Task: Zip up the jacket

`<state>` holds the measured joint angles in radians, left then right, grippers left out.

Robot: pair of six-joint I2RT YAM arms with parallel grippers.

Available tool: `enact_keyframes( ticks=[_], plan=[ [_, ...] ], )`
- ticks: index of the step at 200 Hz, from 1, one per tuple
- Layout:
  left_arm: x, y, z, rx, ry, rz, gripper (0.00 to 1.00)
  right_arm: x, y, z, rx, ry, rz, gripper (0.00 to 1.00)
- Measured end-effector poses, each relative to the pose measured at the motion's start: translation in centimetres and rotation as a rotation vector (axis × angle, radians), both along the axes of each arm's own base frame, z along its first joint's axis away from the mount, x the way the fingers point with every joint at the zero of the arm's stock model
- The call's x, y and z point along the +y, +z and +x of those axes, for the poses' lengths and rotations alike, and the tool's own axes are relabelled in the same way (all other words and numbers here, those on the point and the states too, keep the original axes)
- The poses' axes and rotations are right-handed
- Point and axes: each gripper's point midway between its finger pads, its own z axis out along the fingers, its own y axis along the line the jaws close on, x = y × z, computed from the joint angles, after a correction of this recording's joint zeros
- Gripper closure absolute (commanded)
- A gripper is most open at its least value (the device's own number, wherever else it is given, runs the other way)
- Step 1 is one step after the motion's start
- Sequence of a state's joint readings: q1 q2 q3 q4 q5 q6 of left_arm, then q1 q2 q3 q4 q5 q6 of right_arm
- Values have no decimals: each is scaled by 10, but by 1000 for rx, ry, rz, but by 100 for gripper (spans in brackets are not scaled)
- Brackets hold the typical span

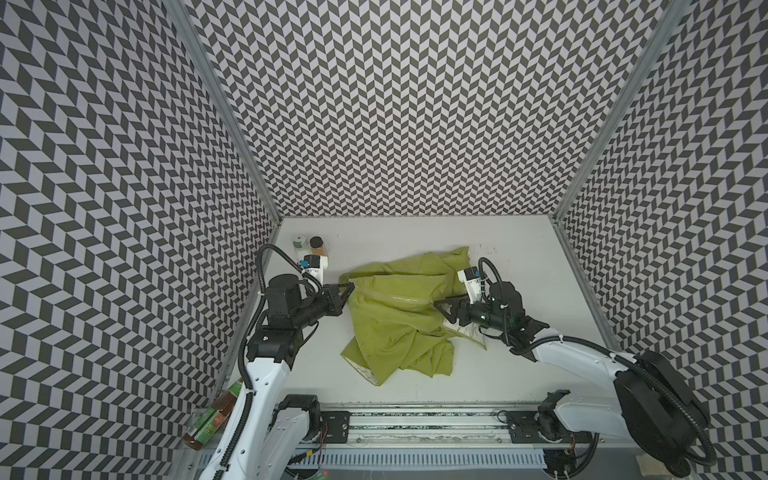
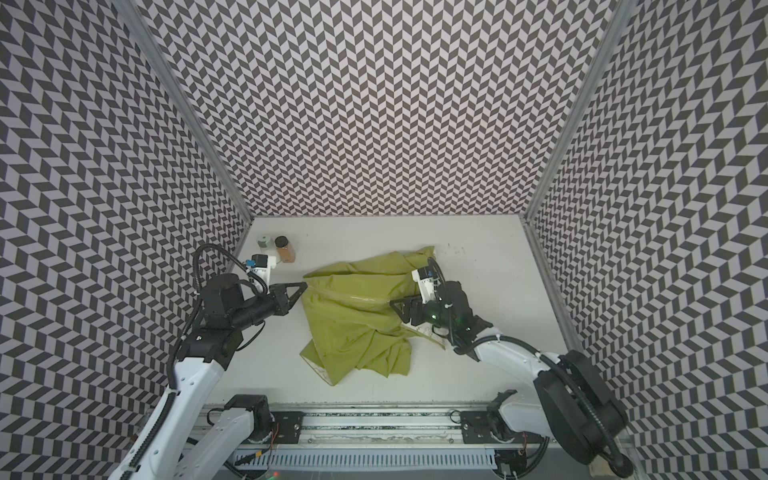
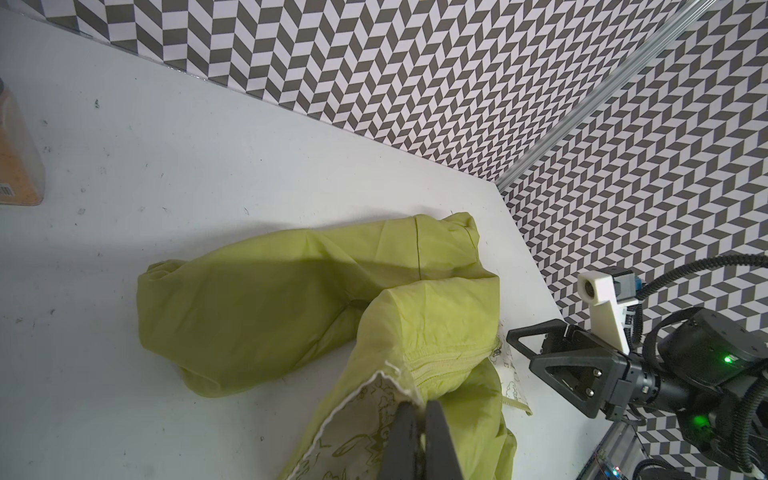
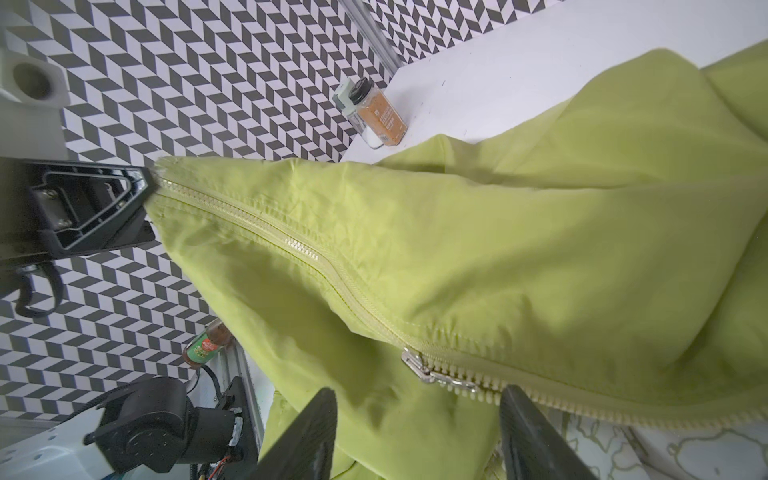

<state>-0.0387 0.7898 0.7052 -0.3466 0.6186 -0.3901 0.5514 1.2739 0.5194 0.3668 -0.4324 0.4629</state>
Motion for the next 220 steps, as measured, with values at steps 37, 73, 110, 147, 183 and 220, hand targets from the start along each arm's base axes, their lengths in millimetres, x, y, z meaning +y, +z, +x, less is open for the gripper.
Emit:
enact_keyframes(
  ticks=[37, 73, 110, 147, 183, 220],
  plan=[
    [0, -1, 0, 5, 2, -3, 100, 6, -10, 0, 10, 33, -6, 46],
    [1, -3, 0, 9, 2, -4, 100, 11, -27, 0, 47, 61, -17, 47],
    [1, -7, -1, 19, 2, -6, 100, 15, -23, 0, 33, 77, 8, 41],
    [2, -8, 0, 21, 5, -6, 100, 19, -31, 1, 43, 89, 7, 42],
    [3, -8, 0, 23, 8, -6, 100, 21, -39, -3, 67, 92, 10, 43],
    [3, -11, 2, 34, 10, -5, 100, 18, -55, -14, 117, 72, 1, 43]
  ],
)
